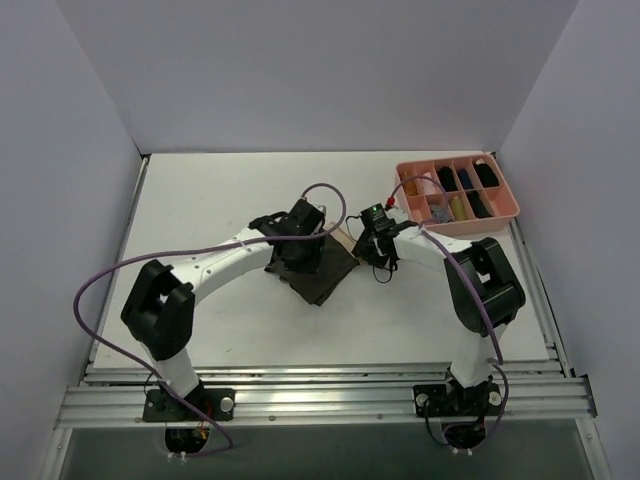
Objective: Roll the underwear
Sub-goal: Fold the underwear
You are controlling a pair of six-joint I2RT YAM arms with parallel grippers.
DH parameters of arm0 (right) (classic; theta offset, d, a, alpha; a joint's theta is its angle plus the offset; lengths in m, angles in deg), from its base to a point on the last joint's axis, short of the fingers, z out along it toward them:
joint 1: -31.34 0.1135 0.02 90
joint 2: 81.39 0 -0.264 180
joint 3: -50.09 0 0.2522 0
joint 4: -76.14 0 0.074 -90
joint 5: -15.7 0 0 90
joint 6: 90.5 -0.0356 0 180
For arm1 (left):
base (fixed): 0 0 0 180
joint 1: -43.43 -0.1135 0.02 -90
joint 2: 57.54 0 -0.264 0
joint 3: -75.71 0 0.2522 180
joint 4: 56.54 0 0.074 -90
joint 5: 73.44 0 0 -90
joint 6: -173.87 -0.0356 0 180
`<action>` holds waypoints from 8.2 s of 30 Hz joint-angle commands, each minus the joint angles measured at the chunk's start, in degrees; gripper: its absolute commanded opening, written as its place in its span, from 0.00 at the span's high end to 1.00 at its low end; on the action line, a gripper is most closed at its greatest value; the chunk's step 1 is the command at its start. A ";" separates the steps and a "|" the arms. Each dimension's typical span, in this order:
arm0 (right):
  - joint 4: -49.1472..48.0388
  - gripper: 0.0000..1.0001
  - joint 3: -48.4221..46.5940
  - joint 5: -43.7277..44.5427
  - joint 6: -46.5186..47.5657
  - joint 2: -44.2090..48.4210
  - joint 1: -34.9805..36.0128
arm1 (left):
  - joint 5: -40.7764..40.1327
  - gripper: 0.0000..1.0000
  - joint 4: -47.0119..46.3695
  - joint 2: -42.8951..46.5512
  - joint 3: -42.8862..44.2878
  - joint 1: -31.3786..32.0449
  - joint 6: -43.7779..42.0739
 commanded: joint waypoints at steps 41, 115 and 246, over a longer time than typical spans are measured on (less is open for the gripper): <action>-0.23 0.94 2.63 -1.08 1.74 -1.20 -4.04 | -8.54 0.63 -9.67 -13.79 -3.64 12.60 -1.02; 45.91 1.00 -31.73 1.73 16.06 -9.46 5.27 | 29.42 0.91 -73.39 4.14 -42.92 8.12 36.77; 20.43 1.00 -26.38 0.06 5.25 -8.94 20.92 | 27.48 0.60 -25.66 0.11 -23.42 -22.81 17.70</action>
